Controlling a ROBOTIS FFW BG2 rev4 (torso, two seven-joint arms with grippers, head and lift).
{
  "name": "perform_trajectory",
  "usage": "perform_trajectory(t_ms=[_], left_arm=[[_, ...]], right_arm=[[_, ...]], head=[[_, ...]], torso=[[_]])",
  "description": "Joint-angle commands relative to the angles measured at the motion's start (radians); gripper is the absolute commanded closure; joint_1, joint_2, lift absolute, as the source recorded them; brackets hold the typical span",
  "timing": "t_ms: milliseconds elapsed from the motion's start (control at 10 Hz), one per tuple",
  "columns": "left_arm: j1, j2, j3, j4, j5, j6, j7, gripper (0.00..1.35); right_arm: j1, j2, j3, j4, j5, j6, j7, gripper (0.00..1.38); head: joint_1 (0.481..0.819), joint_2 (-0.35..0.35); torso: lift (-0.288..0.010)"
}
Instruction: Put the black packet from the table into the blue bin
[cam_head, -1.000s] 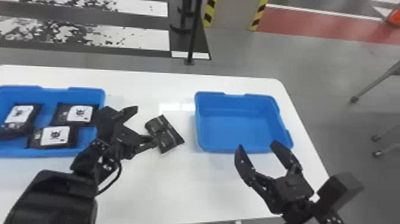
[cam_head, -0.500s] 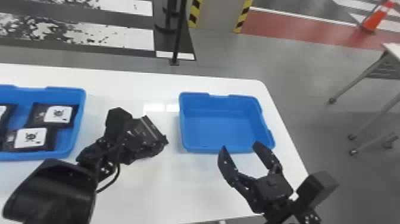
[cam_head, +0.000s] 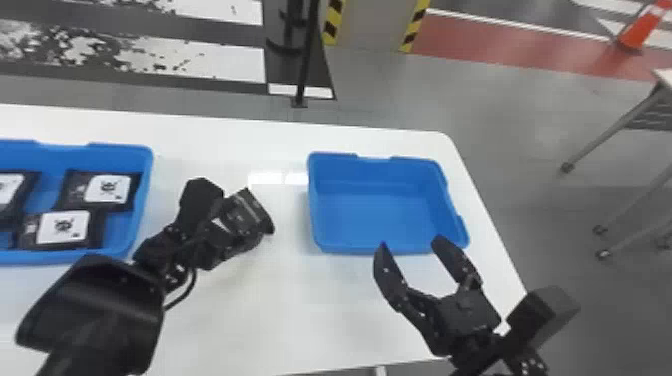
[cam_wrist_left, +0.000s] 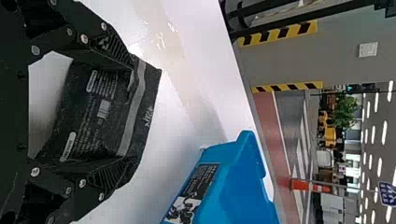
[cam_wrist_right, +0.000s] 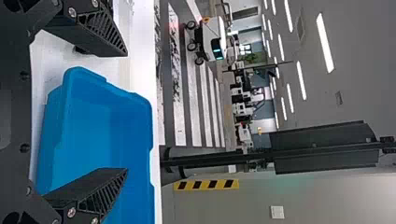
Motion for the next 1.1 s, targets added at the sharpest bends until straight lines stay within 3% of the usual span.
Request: perform_trajectory(t_ms=[0,100,400,600,900,1000], left_arm=[[0.005,-0.002,0.012,0.002,0.004,-0.008,-0.008,1.15],[0.005,-0.002,0.010,0.002,-0.006,-0.040,-0.011,1.21],[-0.007,-0.001,0.026,-0.001,0.004,-0.187,-0.043,1.21],[-0.007,0.040,0.044,-0.082,0.088,-0.246,-0.086,1.21],[0.120,0.100,0.207,-0.332,0.068,-0.253,-0.120,1.21],[0.174,0.108,0.293,-0.391,0.034,-0.246,-0.136,1.21]], right_arm=[[0.000,0.000,0.000,0.001,-0.004,0.000,0.001,0.14],[0.000,0.000,0.000,0.004,-0.008,0.000,0.001,0.14],[0.005,0.000,0.000,0.001,-0.010,0.000,0.001,0.14],[0.007,0.000,0.000,-0.001,-0.008,0.000,0.000,0.14],[0.012,0.000,0.000,-0.006,-0.012,0.000,0.000,0.14],[0.012,0.000,0.000,-0.006,-0.012,0.000,0.000,0.14]], head=[[0.695,-0.240],[0.695,-0.238],[0.695,-0.248],[0.695,-0.249],[0.695,-0.202],[0.695,-0.160]], torso=[[-0.110],[-0.110],[-0.110],[-0.110],[-0.110],[-0.110]])
